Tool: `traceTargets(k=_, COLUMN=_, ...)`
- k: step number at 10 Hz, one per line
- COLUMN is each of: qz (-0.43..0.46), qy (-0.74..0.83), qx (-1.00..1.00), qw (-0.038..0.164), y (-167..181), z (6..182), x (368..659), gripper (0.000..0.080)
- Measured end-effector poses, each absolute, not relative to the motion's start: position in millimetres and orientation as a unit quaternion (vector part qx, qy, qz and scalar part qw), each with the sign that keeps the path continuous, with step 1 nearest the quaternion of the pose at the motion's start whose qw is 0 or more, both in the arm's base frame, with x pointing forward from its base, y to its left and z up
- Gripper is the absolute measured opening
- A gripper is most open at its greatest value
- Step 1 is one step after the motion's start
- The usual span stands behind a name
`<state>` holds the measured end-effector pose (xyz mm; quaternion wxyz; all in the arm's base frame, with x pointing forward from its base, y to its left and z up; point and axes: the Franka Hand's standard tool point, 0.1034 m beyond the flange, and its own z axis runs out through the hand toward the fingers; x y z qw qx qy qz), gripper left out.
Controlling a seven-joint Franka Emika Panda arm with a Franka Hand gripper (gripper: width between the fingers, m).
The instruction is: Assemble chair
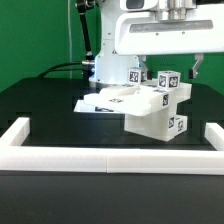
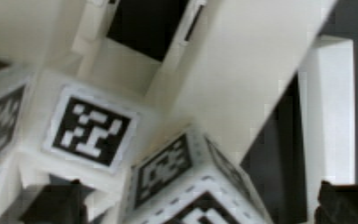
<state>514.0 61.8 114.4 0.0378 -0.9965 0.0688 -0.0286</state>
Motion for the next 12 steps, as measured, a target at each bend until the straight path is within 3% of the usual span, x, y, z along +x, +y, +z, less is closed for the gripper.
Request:
traceTargets(k=5, qz=-0.032, qy=-0.035, qx=-0.998, qw=0.031, y=61.1, z=114.3, x=514.1, gripper=0.0648)
traceTargets(k=7, qz=-0.032, qy=-0.032, qx=-0.998, qw=0.032, y=61.1, z=114.3, x=514.1, gripper=0.0391)
traceTargets(k=8, qz=-0.032, qy=-0.024, qx=-0.999, qw=0.032, y=61.1, z=114.3, x=514.1, gripper=0.0391)
traceTargets(k=9, qz=-0.032, qy=-0.024, qx=-0.999, qw=0.032, y=61.1, z=114.3, x=514.1, gripper=0.0286)
traceTargets(k=12, qz=-0.029, qy=0.067, qx=-0.997, qw=0.035, y=61.6, z=114.5, x=514.3, gripper=0.0286)
